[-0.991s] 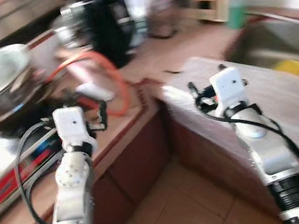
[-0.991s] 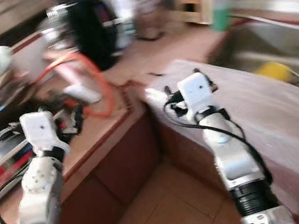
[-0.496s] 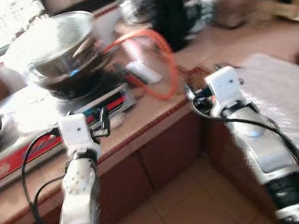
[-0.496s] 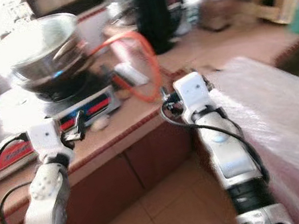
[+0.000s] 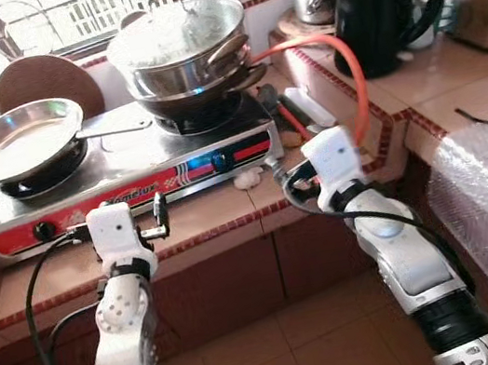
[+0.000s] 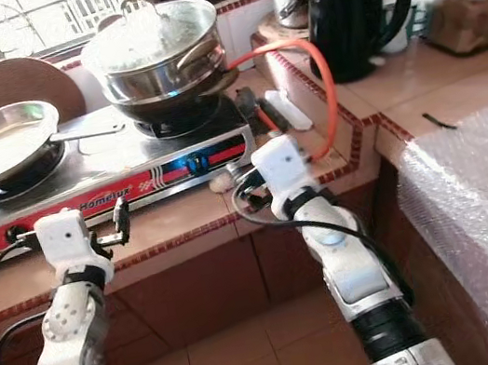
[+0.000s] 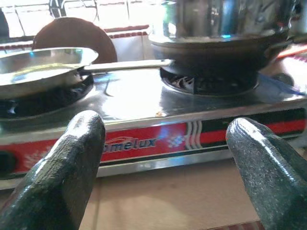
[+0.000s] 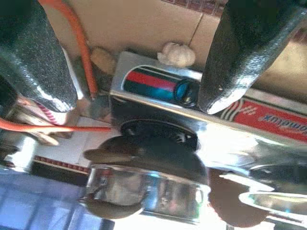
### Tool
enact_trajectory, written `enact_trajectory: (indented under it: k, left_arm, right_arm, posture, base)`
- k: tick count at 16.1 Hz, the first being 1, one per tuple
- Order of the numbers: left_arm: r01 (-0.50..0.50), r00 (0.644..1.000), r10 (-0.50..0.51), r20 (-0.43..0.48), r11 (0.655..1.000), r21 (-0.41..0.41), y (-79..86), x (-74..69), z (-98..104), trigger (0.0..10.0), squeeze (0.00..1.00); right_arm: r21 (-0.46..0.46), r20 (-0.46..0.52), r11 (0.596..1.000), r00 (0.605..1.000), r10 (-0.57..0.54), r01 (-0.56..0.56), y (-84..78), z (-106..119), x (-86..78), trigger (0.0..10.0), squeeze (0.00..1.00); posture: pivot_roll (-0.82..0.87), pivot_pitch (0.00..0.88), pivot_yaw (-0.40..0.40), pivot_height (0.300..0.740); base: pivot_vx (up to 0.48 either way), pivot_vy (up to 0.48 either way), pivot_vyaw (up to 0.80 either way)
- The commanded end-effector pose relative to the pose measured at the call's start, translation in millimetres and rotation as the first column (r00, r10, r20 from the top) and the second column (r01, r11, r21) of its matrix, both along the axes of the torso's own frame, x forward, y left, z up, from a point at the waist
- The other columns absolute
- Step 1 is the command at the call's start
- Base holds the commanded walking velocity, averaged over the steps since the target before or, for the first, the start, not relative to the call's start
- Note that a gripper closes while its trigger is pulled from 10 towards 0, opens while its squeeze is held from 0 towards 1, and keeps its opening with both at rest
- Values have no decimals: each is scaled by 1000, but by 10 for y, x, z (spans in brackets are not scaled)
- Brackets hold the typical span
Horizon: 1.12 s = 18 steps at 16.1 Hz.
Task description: Kitchen organization
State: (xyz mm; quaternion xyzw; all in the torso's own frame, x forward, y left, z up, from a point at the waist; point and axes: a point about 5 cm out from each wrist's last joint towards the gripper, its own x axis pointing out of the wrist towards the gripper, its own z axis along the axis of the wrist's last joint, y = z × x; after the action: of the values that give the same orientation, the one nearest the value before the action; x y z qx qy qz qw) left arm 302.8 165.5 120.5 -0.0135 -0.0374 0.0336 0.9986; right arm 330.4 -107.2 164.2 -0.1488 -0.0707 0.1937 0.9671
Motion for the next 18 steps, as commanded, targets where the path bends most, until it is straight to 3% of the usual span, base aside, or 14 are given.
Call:
enact_trajectory:
  k: [1, 6, 8, 10, 13, 14, 16, 18]
  left_arm:
    - [-3, 1000, 3, 11, 1000, -11, -56, 18, 13, 10000, 0]
    - [-58, 998, 57, -35, 998, -32, -72, -84, -162, 10000, 0]
    - [-38, 993, 30, -110, 997, -69, -61, -119, -341, 10000, 0]
    - [45, 965, -73, -254, 992, -115, -123, -142, -656, 10000, 0]
    - [134, 905, -182, -385, 980, -148, -229, -200, -956, 10000, 0]
    - [216, 823, -253, -508, 968, -131, -311, -311, -1213, 10000, 0]
    - [269, 752, -297, -588, 953, -136, -347, -426, -1412, 10000, 0]
    - [237, 690, -290, -663, 956, -172, -339, -521, -1569, 10000, 0]
  right_arm:
    - [-11, -6, 1000, 1000, 13, -13, -25, 8, 17, 10000, 0]
    - [-52, -11, 996, 997, 78, -79, 59, 31, 101, 10000, 0]
    - [-52, -24, 996, 997, 73, -74, 70, -43, 97, 10000, 0]
    - [-34, -97, 999, 995, 14, -18, -24, -307, 65, 10000, 0]
    - [-45, -235, 998, 971, -53, 44, -164, -705, -6, 10000, 0]
    - [-46, -354, 995, 929, -103, 93, -276, -1011, -100, 10000, 0]
    - [-54, -511, 988, 845, -154, 148, -376, -1391, -255, 10000, 0]
    - [-93, -643, 976, 737, -211, 198, -468, -1743, -483, 10000, 0]
  posture:
    - [-207, 17, 34, 740]
    - [-167, 6, -20, 740]
    - [-162, 6, -16, 740]
    - [-163, 3, 2, 740]
    - [-172, 2, 19, 740]
    - [-178, 4, 29, 740]
    - [-190, 4, 46, 740]
    - [-203, 5, 71, 740]
  base:
    - [0, 0, 0]
    - [0, 0, 0]
    - [0, 0, 0]
    - [0, 0, 0]
    - [0, 0, 0]
    - [0, 0, 0]
    - [0, 0, 0]
    - [0, 0, 0]
